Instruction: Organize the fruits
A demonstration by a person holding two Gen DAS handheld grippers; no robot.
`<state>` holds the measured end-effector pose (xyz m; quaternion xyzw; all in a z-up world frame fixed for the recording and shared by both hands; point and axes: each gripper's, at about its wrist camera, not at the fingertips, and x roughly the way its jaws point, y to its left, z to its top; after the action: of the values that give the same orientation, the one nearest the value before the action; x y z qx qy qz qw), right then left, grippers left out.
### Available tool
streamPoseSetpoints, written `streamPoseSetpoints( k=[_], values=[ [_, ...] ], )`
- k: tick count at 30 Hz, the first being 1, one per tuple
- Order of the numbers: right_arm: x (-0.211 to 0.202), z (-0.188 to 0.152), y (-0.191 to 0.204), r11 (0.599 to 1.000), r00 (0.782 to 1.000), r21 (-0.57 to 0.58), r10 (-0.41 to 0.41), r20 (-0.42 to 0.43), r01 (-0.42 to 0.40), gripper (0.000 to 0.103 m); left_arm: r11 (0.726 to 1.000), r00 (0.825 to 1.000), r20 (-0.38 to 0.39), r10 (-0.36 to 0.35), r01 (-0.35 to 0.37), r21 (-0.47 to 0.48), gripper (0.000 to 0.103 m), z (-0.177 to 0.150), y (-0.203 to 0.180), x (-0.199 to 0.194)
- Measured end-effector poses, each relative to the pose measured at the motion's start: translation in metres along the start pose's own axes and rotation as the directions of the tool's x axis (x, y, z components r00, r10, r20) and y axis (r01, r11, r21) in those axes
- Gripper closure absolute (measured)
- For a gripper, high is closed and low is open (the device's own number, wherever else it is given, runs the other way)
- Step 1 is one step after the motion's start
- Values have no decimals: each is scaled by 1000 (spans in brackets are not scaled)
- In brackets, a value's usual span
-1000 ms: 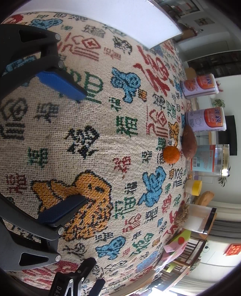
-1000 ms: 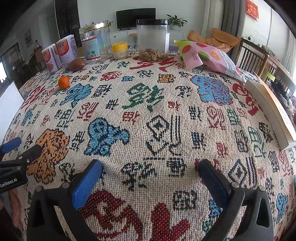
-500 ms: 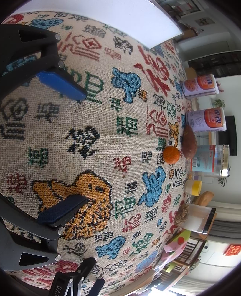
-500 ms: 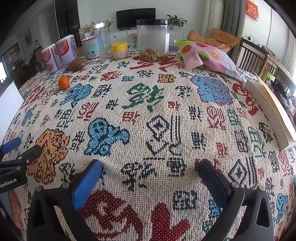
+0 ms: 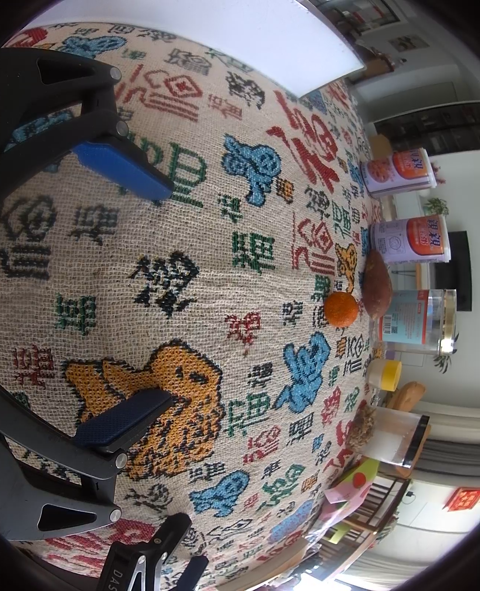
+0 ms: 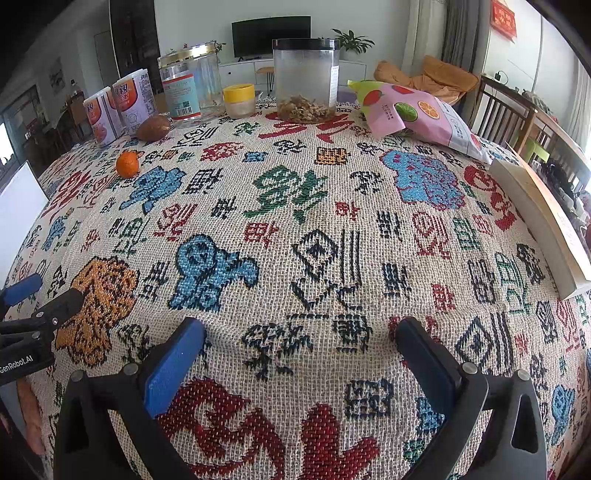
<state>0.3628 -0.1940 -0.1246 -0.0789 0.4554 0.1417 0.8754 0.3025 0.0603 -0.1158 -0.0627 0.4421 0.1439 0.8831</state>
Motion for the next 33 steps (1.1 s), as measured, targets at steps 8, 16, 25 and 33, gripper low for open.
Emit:
streamPoseSetpoints(
  k=[8, 16, 25, 33],
  values=[
    [0, 0, 0, 1000, 1000, 0, 0, 0, 0, 0, 1000, 1000, -1, -1, 1, 5, 0, 0, -1, -1],
    [0, 0, 0, 1000, 1000, 0, 0, 0, 0, 0, 960, 983, -64, -172, 182, 212, 1, -17, 13, -17],
    [0, 0, 0, 1000, 1000, 0, 0, 0, 0, 0, 980, 983, -7, -182, 182, 78, 1, -18, 84, -33],
    [2, 0, 1, 1000, 1000, -2, 2, -6, -2, 0, 996, 999, 5, -35, 34, 79, 0, -21, 86, -15]
  ],
)
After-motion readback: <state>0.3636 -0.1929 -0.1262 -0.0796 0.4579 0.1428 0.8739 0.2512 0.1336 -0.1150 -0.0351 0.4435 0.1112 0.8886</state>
